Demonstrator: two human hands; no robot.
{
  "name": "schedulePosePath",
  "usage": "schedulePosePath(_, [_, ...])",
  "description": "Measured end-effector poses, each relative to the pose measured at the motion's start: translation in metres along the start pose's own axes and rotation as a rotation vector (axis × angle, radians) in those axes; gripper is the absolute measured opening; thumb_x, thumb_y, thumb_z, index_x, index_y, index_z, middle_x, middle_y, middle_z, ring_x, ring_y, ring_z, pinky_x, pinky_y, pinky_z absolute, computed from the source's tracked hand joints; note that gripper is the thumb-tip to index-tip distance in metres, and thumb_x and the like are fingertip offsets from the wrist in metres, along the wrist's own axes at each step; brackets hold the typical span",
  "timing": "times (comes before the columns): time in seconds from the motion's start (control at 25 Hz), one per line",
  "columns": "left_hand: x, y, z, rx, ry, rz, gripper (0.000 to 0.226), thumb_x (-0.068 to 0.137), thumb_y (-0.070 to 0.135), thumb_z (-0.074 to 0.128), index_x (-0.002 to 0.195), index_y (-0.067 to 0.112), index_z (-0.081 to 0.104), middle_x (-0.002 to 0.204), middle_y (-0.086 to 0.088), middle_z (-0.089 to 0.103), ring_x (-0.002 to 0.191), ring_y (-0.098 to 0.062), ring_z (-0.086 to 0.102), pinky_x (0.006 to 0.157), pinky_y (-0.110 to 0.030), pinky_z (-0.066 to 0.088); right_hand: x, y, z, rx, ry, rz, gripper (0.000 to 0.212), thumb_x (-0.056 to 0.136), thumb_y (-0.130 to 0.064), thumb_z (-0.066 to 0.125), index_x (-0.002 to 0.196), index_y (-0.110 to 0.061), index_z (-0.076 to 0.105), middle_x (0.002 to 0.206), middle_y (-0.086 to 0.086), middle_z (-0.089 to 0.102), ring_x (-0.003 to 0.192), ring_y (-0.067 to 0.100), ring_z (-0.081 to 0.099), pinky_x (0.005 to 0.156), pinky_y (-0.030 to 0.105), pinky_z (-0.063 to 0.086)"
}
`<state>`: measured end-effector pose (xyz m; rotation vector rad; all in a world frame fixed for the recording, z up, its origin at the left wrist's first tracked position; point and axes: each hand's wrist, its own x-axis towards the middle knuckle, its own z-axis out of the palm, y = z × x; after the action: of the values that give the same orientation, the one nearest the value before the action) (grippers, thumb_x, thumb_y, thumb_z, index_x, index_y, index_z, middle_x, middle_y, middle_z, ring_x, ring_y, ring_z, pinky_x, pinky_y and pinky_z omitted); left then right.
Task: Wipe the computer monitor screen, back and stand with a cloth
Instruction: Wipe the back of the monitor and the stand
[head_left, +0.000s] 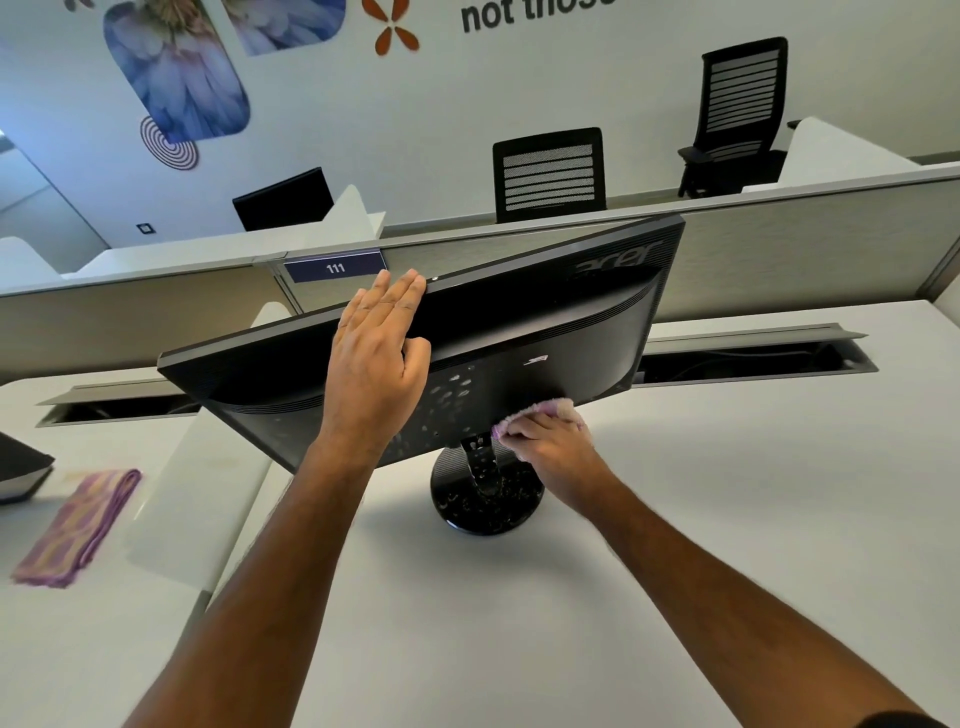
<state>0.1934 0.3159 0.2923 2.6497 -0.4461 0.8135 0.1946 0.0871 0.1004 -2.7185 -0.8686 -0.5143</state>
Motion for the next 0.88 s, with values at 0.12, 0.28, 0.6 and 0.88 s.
schedulePosePath(0.12, [-0.001, -0.001, -0.003, 0.016, -0.009, 0.022, 0.063, 0.097, 0.019, 0.04, 0.16, 0.015, 0.041, 0.166, 0.0, 0.039, 0.159, -0.014, 0.023, 0.132, -0.039, 0.015, -0.004, -0.001, -0.004, 0.048, 0.018, 0.106, 0.044, 0.081, 0.0, 0.074, 0.122, -0.017, 0.071, 0.12, 0.003, 0.066, 0.109, 0.025, 0.061, 0.086, 0.044, 0.058])
schedulePosePath(0.28, [-0.003, -0.01, -0.007, 0.07, -0.03, 0.098, 0.065, 0.097, 0.02, 0.039, 0.162, 0.014, 0.037, 0.168, -0.001, 0.034, 0.159, -0.013, 0.021, 0.132, -0.036, 0.013, 0.011, -0.034, -0.068, 0.198, 0.443, 0.033, 0.031, 0.092, -0.006, 0.062, 0.122, -0.005, 0.07, 0.118, 0.01, 0.063, 0.105, 0.023, 0.054, 0.093, 0.028, 0.048])
schedulePosePath(0.6, [-0.02, -0.03, -0.017, 0.096, 0.081, 0.005, 0.061, 0.096, 0.015, 0.046, 0.157, 0.01, 0.044, 0.163, -0.006, 0.044, 0.157, -0.019, 0.03, 0.13, -0.044, 0.021, 0.03, -0.039, -0.045, 0.19, 0.316, -0.013, 0.045, 0.085, -0.005, 0.077, 0.127, -0.016, 0.066, 0.131, -0.001, 0.061, 0.116, 0.018, 0.056, 0.1, 0.042, 0.046])
schedulePosePath(0.88, [-0.02, -0.028, -0.015, 0.06, 0.089, 0.0, 0.061, 0.096, 0.014, 0.047, 0.157, 0.012, 0.045, 0.163, -0.004, 0.044, 0.156, -0.018, 0.03, 0.13, -0.045, 0.021, 0.01, -0.032, -0.047, 0.289, 0.376, 0.177, 0.046, 0.085, 0.009, 0.067, 0.127, -0.008, 0.068, 0.117, 0.007, 0.06, 0.105, 0.024, 0.054, 0.091, 0.033, 0.052])
